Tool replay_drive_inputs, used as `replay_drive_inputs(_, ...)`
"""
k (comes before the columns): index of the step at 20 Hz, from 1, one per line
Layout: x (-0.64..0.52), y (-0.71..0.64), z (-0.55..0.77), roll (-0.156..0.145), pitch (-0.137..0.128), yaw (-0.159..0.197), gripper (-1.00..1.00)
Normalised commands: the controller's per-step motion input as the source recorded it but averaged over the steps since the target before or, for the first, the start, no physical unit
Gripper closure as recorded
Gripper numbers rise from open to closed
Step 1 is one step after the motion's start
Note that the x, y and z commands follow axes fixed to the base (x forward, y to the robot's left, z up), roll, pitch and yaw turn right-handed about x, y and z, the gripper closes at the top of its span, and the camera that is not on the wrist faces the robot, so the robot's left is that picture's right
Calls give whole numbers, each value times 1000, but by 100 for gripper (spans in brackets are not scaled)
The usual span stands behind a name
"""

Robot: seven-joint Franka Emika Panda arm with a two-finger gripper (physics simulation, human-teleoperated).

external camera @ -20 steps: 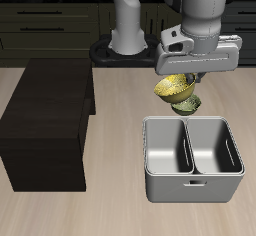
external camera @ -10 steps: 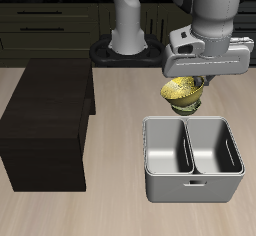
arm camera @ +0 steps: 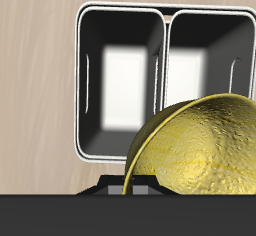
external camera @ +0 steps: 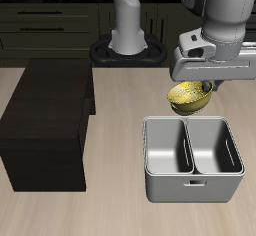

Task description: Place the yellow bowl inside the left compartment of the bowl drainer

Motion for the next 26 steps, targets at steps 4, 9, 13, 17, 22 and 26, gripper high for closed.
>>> replay_drive_inputs(4,263,193,-6,-18,7,4,100)
replay_drive_inputs(9,163,97,-41,-1,1,-2,100)
replay_drive_inputs(13,93,139,-147,22,25,-9,100)
replay_drive_inputs(17,-54,173,-138,34,18,1,100)
replay_drive_inputs(22,-82,178,-76,35,14,-4,100)
replay_drive_inputs(26,-26,-3,-53,11,11,-5,100)
